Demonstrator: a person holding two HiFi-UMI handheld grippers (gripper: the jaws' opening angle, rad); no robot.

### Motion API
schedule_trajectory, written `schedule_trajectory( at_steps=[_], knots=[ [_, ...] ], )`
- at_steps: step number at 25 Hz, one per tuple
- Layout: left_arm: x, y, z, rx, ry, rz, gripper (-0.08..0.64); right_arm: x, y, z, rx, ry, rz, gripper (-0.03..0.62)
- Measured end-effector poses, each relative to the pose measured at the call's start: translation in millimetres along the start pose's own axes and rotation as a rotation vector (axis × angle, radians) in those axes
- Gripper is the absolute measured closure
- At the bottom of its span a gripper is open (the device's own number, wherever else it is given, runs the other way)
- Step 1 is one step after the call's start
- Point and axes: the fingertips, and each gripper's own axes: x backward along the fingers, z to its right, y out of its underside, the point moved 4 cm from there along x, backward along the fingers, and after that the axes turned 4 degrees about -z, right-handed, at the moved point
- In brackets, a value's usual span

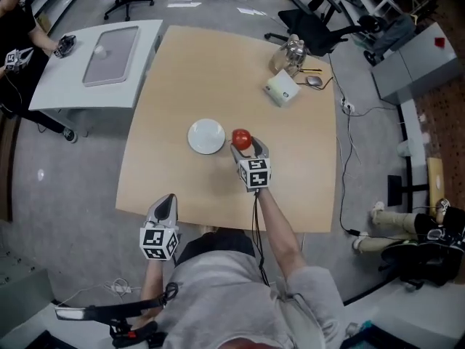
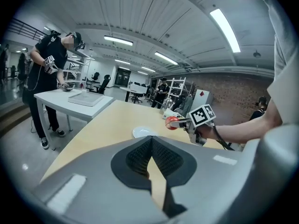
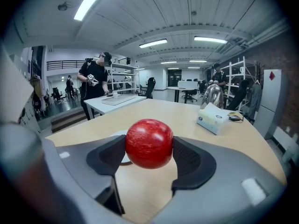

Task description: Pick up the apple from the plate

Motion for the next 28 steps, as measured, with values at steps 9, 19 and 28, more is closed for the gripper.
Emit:
schedule_trajectory(
  at_steps=[9, 19, 28],
  knots=[
    [-10.2, 0.2, 25.8, -0.053, 0.093, -0.026, 0.541, 61.5, 16.4, 39.4, -0.05, 0.115, 0.04, 0.27],
    [-27.1, -2.7, 58.1, -0.115, 0.191, -0.044, 0.541, 116.4, 26.5, 73.2, -0.112, 0.221, 0.099, 0.27],
    [-45.4, 3.0, 102.1, -0.167, 0.277, -0.071, 0.541, 168.6, 48.8, 114.1, -0.16, 0.315, 0.13, 0.27]
  ],
)
